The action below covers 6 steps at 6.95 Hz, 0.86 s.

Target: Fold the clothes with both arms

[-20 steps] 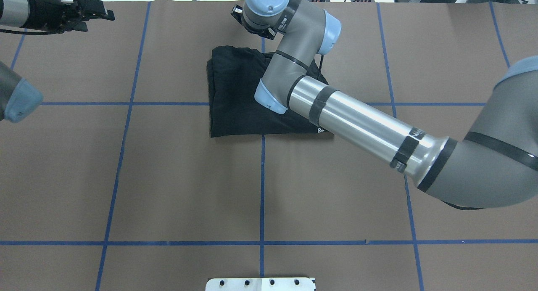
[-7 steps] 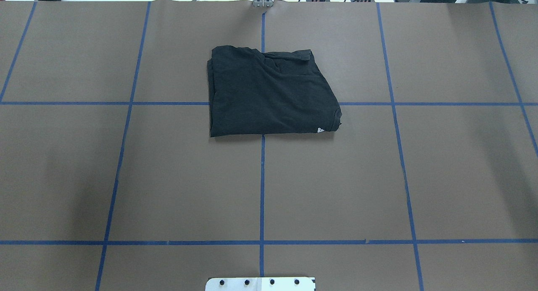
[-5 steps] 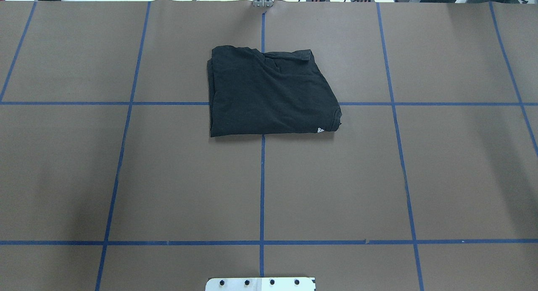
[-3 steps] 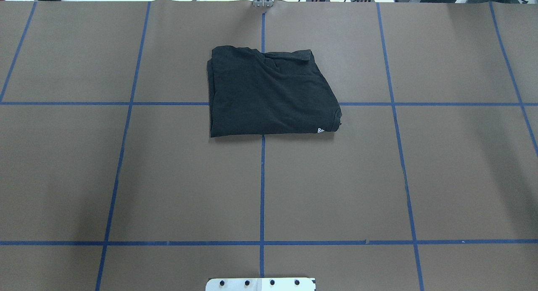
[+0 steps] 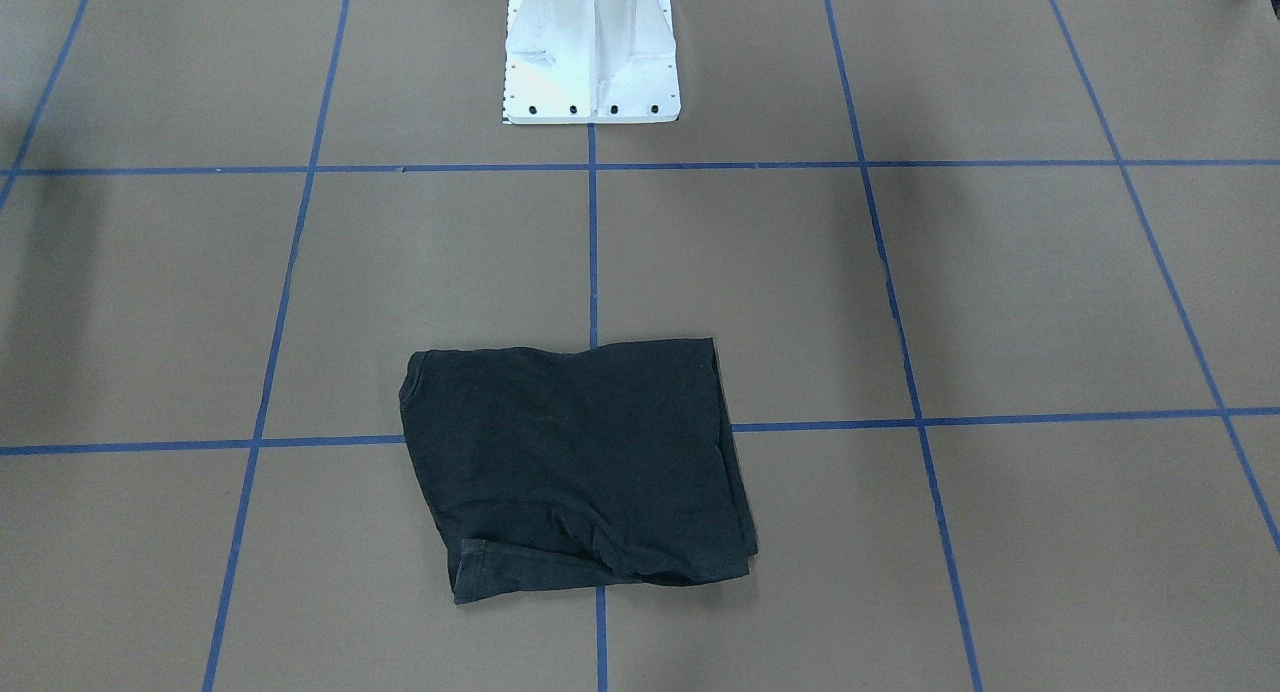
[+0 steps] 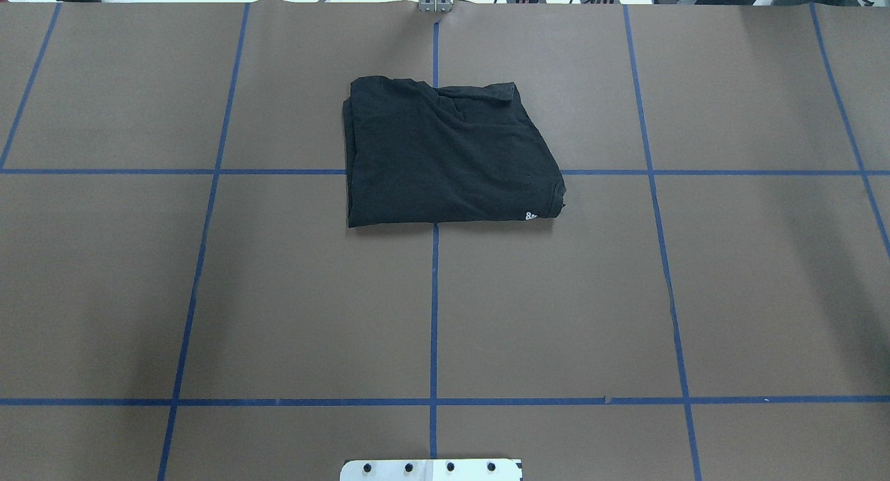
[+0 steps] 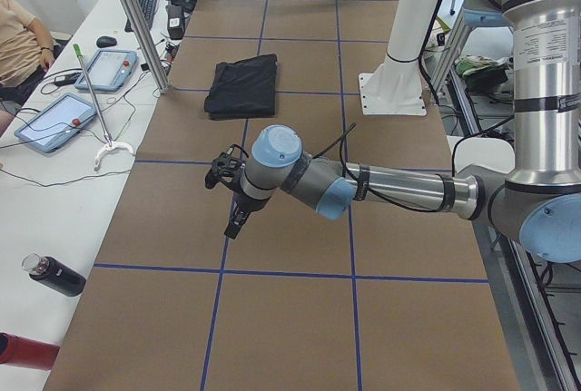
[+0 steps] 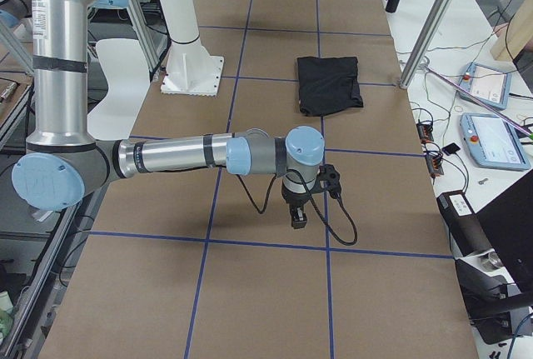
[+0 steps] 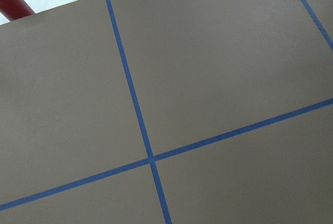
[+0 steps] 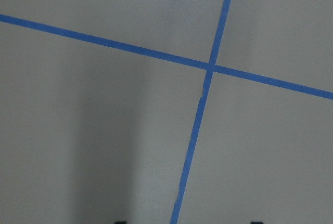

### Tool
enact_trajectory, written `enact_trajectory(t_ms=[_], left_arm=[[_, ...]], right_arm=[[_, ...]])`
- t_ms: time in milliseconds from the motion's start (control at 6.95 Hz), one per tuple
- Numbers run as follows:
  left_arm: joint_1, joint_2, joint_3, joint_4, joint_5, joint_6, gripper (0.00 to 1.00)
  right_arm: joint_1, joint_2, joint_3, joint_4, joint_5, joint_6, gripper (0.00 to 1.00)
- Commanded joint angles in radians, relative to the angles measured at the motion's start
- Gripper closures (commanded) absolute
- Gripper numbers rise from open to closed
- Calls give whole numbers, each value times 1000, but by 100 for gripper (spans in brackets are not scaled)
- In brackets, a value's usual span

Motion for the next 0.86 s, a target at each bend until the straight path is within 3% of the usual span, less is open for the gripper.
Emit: enact_trajectory(t_ms=[0,144,288,719], left_arm=[[5,-17,-3,2,-4,-2,0],[2,-5,-10,0,2,-2,0],[5,61,2,-7,4,1,0],[5,35,82,-9,-8,0,0]], right_arm=[[-9,5,-9,0,11,8,0],[-7,8,-4,-3,68,40,0],[-9,11,3,-2,52,39,0],[-10,14,2,4,19,37,0]])
